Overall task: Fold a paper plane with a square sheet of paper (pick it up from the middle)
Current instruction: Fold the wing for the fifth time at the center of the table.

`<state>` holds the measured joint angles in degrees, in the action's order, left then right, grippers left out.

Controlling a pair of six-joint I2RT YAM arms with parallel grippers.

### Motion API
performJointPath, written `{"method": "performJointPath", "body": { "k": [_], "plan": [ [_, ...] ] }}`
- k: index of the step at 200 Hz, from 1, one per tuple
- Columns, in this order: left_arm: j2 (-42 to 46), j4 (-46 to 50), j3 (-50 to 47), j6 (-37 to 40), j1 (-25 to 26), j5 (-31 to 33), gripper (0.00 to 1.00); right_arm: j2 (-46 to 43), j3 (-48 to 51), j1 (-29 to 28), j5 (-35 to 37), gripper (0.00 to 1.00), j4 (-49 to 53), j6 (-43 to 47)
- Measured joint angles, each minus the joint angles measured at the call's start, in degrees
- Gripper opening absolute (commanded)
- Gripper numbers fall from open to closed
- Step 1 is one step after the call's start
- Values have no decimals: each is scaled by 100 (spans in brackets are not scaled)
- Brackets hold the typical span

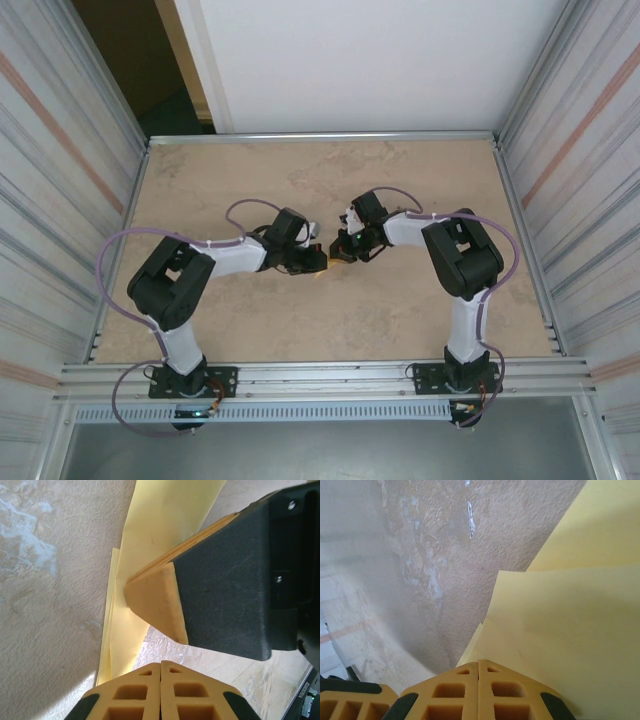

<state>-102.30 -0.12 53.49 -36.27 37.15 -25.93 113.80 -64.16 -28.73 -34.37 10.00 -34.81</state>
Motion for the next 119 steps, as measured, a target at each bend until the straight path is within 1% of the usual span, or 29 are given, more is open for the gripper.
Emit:
{"method": "performJointPath", "body": {
  "k": [43, 119],
  "plan": [
    [-210, 50, 0, 2, 0, 7, 7, 61, -90, 17, -24, 1, 96, -81],
    [-216, 131, -28, 26, -70, 20, 6, 109, -175, 17, -24, 1, 212, -79]
  ]
}}
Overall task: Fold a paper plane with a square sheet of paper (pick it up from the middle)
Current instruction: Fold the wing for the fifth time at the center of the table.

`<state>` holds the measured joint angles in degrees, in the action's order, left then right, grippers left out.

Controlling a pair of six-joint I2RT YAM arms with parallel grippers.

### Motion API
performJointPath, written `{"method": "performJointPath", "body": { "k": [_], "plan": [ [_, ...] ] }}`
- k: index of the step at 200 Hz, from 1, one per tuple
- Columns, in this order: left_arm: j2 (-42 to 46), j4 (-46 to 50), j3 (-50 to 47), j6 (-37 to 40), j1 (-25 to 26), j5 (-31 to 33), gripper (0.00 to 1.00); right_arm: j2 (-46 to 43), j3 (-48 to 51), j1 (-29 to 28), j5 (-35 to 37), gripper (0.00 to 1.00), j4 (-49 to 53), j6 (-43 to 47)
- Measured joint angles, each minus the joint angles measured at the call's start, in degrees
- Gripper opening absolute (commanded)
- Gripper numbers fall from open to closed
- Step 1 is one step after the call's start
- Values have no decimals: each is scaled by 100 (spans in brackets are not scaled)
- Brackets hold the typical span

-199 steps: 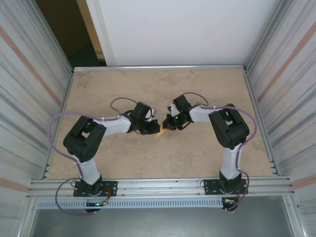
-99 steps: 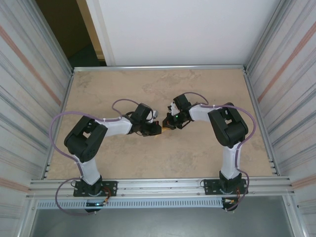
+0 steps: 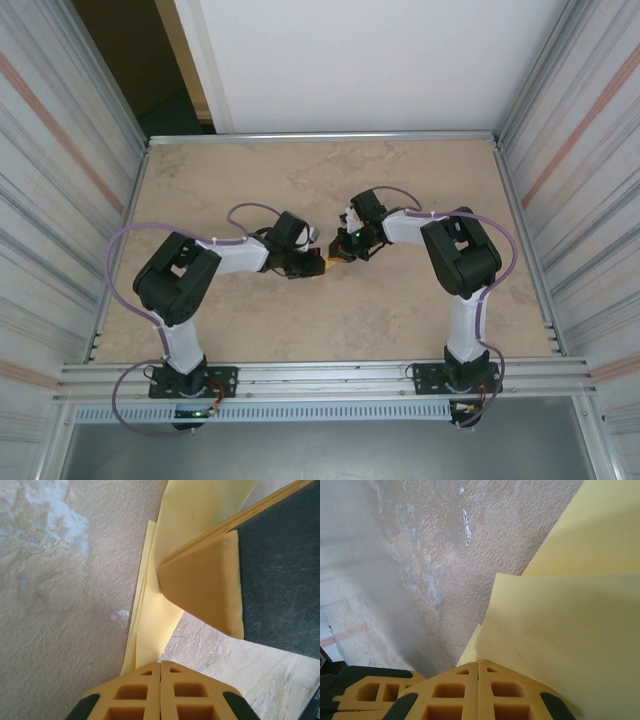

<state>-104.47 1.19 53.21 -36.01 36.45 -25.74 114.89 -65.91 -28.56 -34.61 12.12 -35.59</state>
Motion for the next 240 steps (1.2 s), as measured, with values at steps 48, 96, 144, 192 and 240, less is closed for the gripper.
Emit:
{"method": "performJointPath", "body": {
  "k": [48, 96, 144, 192, 240],
  "plan": [
    [87, -498, -426, -26, -166, -260, 6, 22, -33, 9, -22, 1, 42, 2],
    [662, -291, -1016, -26, -315, -313, 6, 22, -33, 9, -24, 1, 37, 4],
    [837, -164, -798, -138, -302, -319, 6, 20, -24, 9, -90, 1, -15, 2],
    [72, -533, 42, -238, -151, -315, 3, 20, -26, 9, -118, 1, -22, -4],
    [-278, -485, 122, -243, -144, -262, 0, 20, -33, 39, -127, 2, -42, -46]
  ]
}}
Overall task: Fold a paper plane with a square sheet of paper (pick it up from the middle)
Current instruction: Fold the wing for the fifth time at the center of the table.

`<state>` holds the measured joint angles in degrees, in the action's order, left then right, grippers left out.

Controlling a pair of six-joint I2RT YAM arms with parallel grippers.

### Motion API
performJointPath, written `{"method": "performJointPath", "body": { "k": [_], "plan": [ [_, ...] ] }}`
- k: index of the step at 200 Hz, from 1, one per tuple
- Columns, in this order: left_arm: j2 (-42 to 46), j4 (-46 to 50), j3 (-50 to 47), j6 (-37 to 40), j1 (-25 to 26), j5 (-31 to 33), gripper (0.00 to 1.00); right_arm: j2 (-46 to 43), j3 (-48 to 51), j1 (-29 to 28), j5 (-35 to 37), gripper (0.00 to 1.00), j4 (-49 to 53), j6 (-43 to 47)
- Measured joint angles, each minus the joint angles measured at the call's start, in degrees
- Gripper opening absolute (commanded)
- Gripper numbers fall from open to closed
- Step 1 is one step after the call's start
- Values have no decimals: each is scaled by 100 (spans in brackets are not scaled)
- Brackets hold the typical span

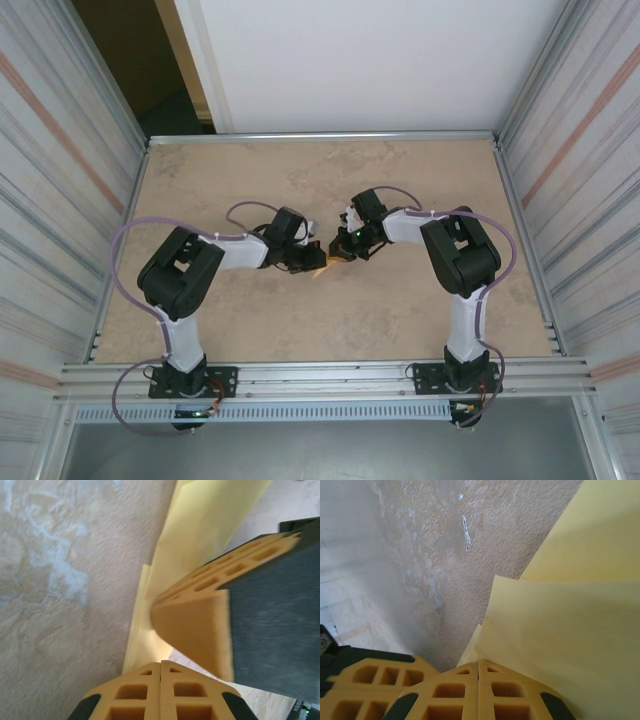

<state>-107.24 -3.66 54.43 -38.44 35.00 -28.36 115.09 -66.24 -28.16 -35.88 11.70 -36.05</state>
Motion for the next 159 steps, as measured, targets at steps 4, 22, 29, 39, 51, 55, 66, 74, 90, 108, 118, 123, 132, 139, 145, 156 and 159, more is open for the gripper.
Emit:
{"method": "performJointPath", "body": {
  "k": [4, 22, 29, 39, 51, 55, 66, 74, 90, 108, 118, 123, 132, 139, 145, 156, 159],
  "plan": [
    [-17, 7, 0, -2, 0, 9, 0, 0, 0, 2, -4, 2, -2, -2],
    [-28, 28, 0, -2, 0, 39, 0, 0, -31, 2, 0, 3, 35, -44],
    [-28, 33, 0, -2, 0, 50, 0, -2, -42, 2, 4, 3, 50, -61],
    [-28, 37, 0, -2, 0, 59, 0, -2, -66, 2, 26, 3, 85, -61],
    [-28, 37, 0, -4, 0, 76, 0, -2, -98, 0, 81, 4, 151, -57],
    [-28, 35, 0, -4, 0, 83, 0, -2, -114, 0, 103, 4, 179, -55],
    [-28, 35, 0, -26, 0, 98, 0, -2, -168, 2, 208, 4, 251, -24],
    [-28, 37, 0, -42, 0, 103, 0, -2, -195, 11, 282, 4, 286, 22],
    [-28, 42, 0, -44, 0, 122, 0, -2, -216, 35, 332, 4, 323, 79],
    [-28, 59, 11, -46, 0, 144, 0, -2, -216, 101, 328, 4, 341, 131],
    [-28, 61, 11, -46, 0, 149, 0, -4, -214, 166, 332, 5, 343, 181],
    [-28, 61, 11, -46, 0, 146, 0, -4, -216, 199, 339, 6, 350, 205],
    [-28, 68, 17, -48, 0, 146, 0, -20, -232, 254, 378, 8, 391, 229],
    [-28, 81, 24, -50, 0, 146, 0, -46, -238, 284, 444, 9, 431, 262],
    [-28, 90, 26, -52, 0, 144, 0, -83, -240, 315, 544, 12, 479, 315],
    [-28, 127, 35, -61, 0, 140, 0, -173, -240, 372, 750, 17, 566, 380],
    [-28, 136, 35, -61, 0, 138, 0, -214, -240, 389, 811, 19, 592, 382]
  ]
}}
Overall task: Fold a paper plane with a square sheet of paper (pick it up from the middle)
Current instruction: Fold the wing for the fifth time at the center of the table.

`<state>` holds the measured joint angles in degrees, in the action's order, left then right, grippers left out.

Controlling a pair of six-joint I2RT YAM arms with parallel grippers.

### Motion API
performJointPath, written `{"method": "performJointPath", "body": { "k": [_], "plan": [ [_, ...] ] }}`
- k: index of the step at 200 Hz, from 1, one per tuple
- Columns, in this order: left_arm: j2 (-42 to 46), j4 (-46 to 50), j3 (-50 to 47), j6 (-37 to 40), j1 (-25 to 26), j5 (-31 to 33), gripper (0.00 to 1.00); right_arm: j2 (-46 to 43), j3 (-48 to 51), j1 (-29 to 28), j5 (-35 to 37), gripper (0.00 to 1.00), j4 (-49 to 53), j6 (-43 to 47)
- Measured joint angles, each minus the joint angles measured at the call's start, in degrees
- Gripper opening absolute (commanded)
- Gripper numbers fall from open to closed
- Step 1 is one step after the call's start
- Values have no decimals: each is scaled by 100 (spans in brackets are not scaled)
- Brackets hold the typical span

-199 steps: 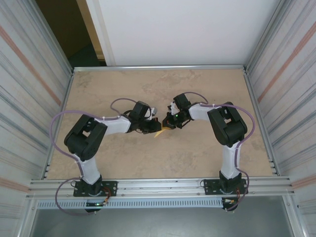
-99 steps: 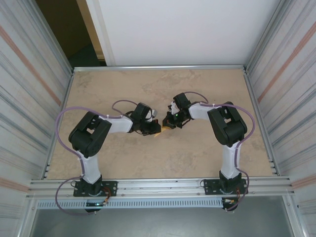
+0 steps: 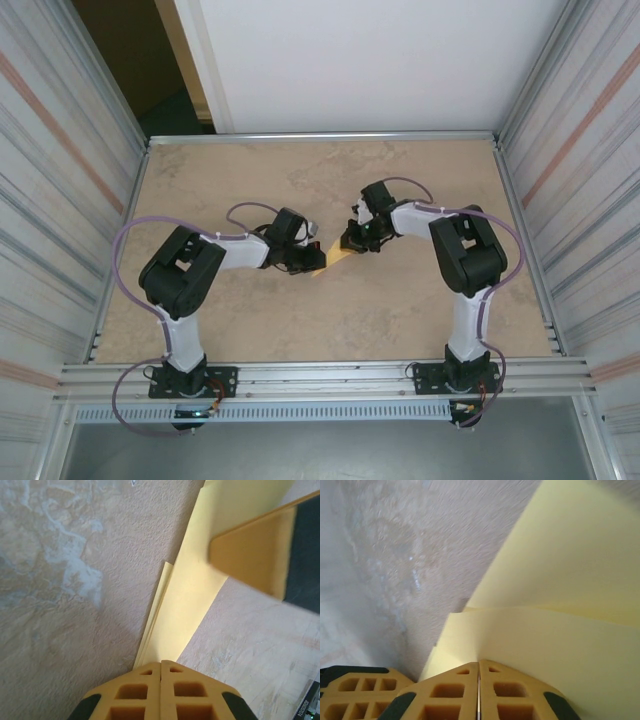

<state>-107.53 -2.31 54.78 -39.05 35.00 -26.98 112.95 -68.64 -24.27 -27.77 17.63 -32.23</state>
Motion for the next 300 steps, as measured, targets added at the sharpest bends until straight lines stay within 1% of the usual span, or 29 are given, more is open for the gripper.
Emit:
{"method": "performJointPath", "body": {
  "k": [33, 48, 62, 77, 92, 124, 138, 154, 165, 207, 220, 260, 300],
  "plan": [
    [0, 83, 35, 0, 0, -2, 0, -570, 0, 98, 695, 36, 192, 177],
    [0, 101, 39, 0, 0, -4, 0, -785, 0, 101, 1073, 49, 247, 164],
    [0, 105, 42, 0, 0, -7, 0, -874, 2, 98, 1451, 58, 304, 103],
    [0, 122, 50, 0, 0, -9, 0, -872, 4, 59, 1808, 64, 396, 81],
    [0, 138, 52, 0, 0, -20, 0, -824, -2, -28, 2061, 65, 535, 72],
    [0, 199, 72, 0, 0, -28, 0, -409, -262, -273, 2306, 64, 815, 70],
    [0, 205, 76, 0, -2, -44, 0, -245, -356, -289, 2352, 63, 887, 70],
    [0, 216, 83, 0, 0, -46, 0, -184, -442, -273, 2387, 59, 968, 55],
    [0, 229, 92, 0, 0, -55, 1, -138, -485, -271, 2435, 54, 992, 44],
    [24, 422, 232, 17, 0, -155, 8, -85, -514, -256, 2559, 40, 1108, 11],
    [35, 446, 404, 31, 0, -184, 10, -79, -514, -238, 2568, 39, 1123, 13],
    [7, 356, 994, 66, 0, -195, 10, -46, -542, -232, 2610, 34, 1185, 13],
    [-531, 289, 1475, 72, 35, -219, 11, -46, -542, -221, 2614, 34, 1193, 13]
  ]
}}
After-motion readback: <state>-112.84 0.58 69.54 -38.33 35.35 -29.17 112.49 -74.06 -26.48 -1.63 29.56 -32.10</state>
